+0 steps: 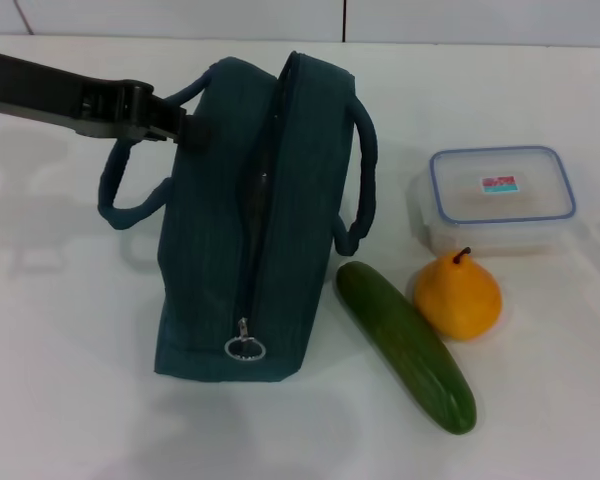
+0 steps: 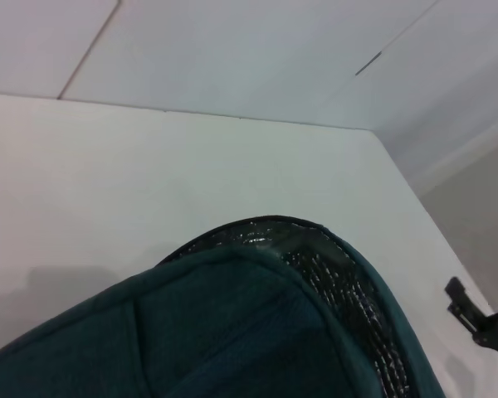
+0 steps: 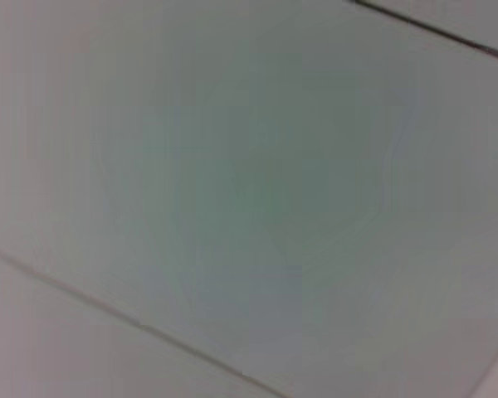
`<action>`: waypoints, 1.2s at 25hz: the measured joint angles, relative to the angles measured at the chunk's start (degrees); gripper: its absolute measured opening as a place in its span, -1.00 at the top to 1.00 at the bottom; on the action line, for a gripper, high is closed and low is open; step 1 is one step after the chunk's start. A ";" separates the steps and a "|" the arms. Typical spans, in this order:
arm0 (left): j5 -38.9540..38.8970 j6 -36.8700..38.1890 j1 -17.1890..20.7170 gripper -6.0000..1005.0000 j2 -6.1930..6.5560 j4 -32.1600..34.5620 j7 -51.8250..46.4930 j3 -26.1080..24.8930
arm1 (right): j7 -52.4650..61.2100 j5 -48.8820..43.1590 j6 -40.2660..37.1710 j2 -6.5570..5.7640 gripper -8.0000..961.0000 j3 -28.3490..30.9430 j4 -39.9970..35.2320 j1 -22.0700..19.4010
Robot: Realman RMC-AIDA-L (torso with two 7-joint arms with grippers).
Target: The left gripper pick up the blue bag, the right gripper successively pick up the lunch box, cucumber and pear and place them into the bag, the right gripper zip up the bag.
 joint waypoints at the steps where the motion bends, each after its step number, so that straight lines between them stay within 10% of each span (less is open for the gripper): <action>1: -0.10 0.00 -0.01 0.88 0.16 0.03 0.02 0.00 | 0.14 0.04 0.82 0.03 -0.78 0.56 0.66 -0.06; 30: -5.71 -0.04 2.33 0.88 -0.01 -0.28 6.60 -0.04 | 11.39 -0.68 19.70 0.81 -0.78 1.52 5.42 9.53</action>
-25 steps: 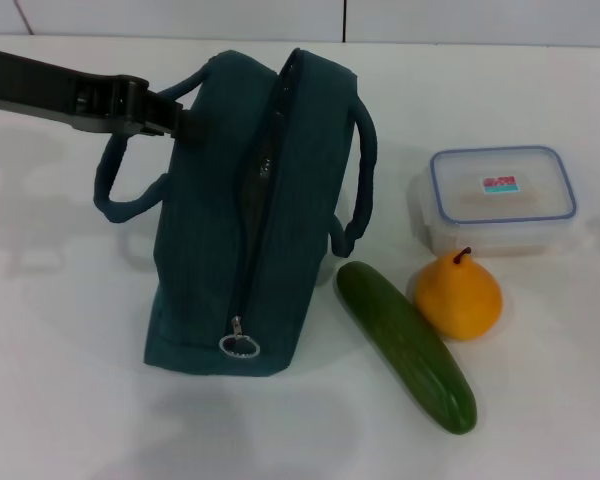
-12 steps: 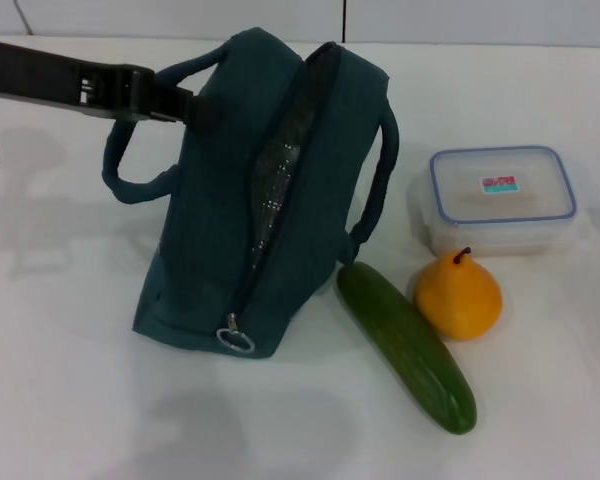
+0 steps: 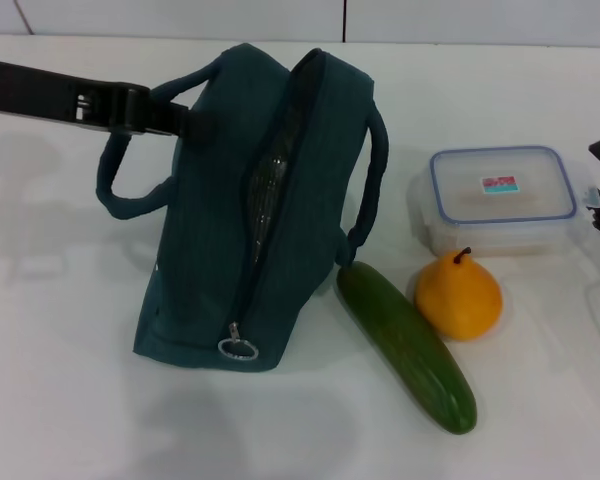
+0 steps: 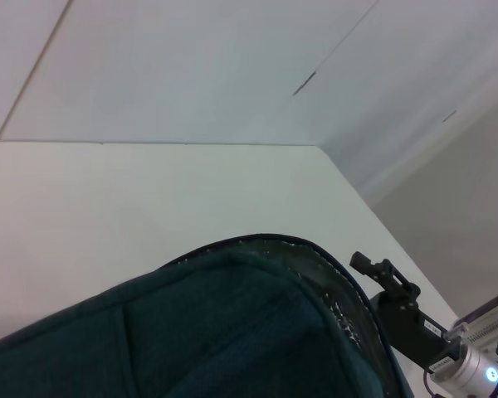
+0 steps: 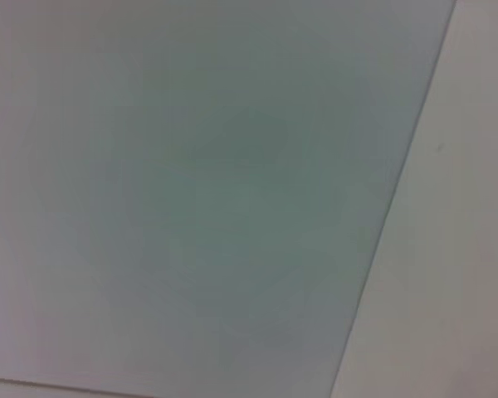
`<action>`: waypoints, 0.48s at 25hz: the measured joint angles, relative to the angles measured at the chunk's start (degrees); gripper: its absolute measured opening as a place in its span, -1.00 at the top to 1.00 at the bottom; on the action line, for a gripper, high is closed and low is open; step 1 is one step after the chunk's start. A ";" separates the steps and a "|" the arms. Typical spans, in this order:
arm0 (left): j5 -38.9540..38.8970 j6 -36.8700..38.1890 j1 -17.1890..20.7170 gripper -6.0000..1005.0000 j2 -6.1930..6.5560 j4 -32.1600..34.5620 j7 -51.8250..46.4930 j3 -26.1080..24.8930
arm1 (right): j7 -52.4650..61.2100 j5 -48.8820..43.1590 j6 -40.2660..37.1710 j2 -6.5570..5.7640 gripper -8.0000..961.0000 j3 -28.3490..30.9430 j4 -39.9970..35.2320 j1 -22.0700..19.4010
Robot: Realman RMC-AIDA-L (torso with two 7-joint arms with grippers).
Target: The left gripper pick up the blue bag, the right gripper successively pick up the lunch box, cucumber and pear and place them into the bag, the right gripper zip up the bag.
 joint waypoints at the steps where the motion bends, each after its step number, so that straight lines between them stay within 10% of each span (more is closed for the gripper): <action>1: 0.00 0.00 0.06 0.88 0.00 0.00 0.06 -0.02 | 0.01 0.00 0.02 0.04 -0.78 -0.01 0.03 0.24; 12: 0.01 0.00 0.12 0.88 -0.10 0.00 0.78 0.18 | -0.04 -0.87 0.27 0.07 -0.74 0.03 0.05 2.18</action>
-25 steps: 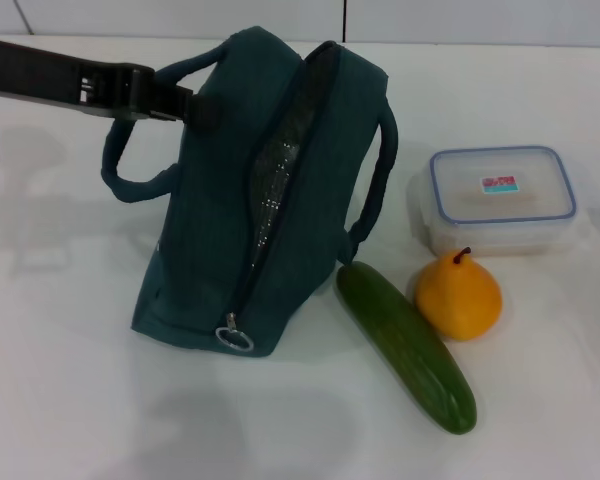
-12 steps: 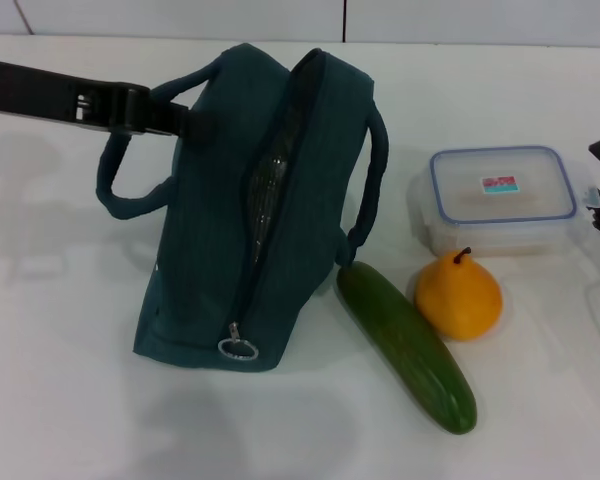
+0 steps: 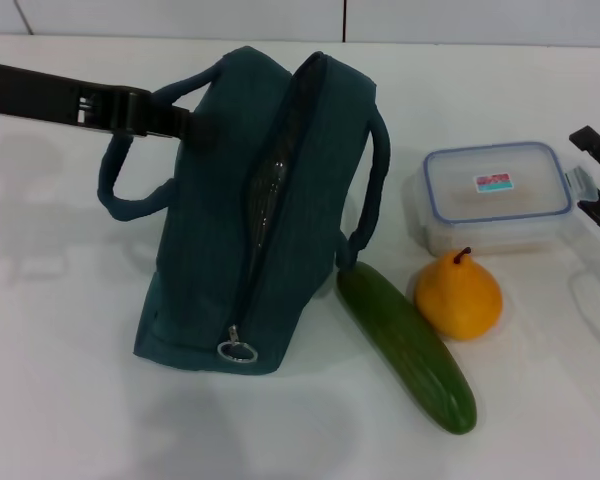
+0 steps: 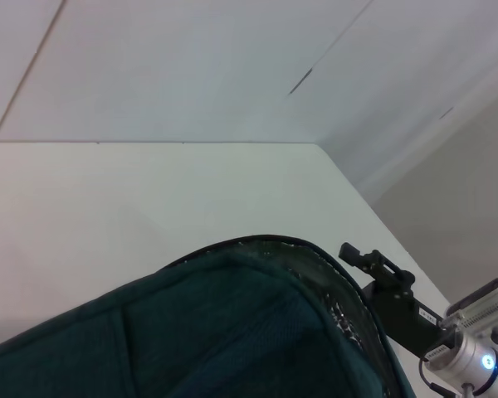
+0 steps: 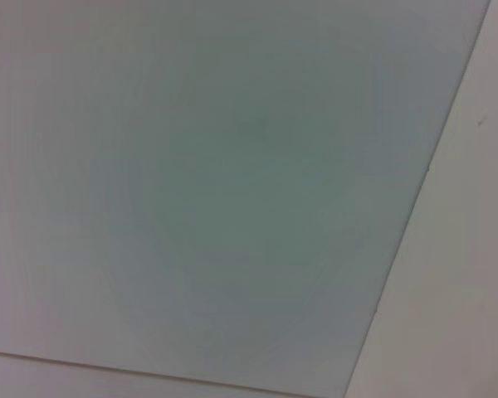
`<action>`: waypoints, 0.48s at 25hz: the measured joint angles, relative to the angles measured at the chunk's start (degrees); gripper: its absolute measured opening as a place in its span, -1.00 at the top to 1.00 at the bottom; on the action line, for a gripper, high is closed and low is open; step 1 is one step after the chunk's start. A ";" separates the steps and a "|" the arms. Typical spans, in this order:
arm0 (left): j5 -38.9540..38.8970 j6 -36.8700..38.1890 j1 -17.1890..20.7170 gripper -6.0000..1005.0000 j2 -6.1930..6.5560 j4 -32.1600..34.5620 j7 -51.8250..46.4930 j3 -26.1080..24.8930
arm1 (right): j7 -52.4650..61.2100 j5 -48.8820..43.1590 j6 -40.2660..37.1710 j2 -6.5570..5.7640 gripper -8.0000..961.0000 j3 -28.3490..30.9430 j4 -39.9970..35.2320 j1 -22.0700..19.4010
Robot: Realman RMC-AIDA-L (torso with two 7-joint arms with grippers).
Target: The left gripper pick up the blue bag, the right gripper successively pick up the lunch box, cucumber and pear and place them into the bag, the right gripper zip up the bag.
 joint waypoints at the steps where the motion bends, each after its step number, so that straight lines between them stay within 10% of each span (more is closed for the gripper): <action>1: 0.00 -0.01 -0.04 0.88 -0.02 0.00 0.00 0.08 | 0.00 -0.01 0.00 -0.01 -0.73 0.01 0.00 0.01; 12: 0.07 -0.09 0.01 0.88 -0.10 -0.09 0.00 0.03 | 0.04 -0.47 -0.04 -0.03 -0.15 -0.10 -0.03 -0.55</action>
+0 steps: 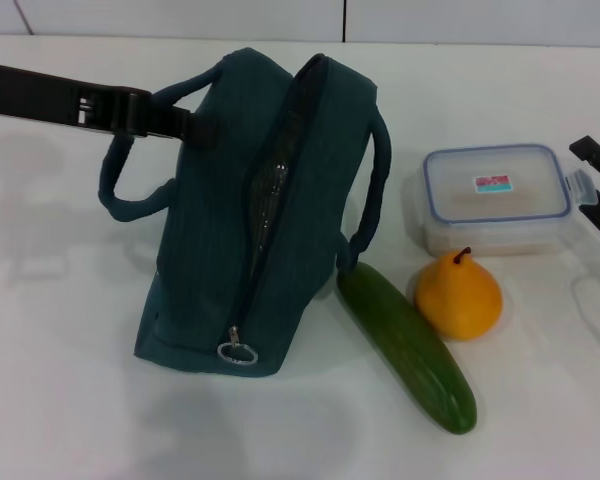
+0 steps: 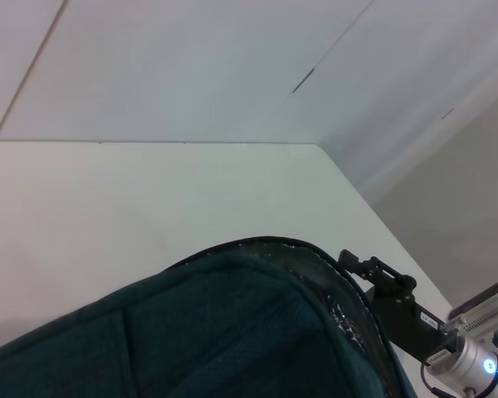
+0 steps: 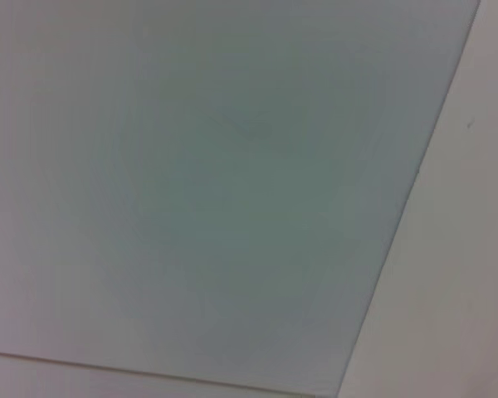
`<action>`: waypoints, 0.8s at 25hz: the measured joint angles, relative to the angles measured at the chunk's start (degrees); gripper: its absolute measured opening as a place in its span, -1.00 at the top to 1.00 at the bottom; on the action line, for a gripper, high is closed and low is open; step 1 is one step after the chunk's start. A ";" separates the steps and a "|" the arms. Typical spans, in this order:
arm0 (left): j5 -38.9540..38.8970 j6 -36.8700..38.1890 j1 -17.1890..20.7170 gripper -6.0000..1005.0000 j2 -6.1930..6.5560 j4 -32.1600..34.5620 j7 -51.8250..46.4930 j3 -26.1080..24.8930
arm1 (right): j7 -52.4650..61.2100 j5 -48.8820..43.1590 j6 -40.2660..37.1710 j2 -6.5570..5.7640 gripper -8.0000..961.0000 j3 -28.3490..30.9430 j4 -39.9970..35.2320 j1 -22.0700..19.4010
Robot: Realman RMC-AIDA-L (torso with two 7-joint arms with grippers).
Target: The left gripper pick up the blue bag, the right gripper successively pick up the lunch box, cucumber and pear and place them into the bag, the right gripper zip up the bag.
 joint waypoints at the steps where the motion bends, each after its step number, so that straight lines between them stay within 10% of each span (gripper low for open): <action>1: -0.01 0.00 -0.02 0.88 -0.04 0.00 0.00 0.04 | 0.00 -0.11 0.00 0.00 -0.14 -0.16 0.00 -0.01; 20: -0.11 0.08 0.37 0.88 -0.69 0.00 0.09 0.10 | 0.05 -0.63 -1.22 -0.18 0.73 -3.62 -0.44 -0.17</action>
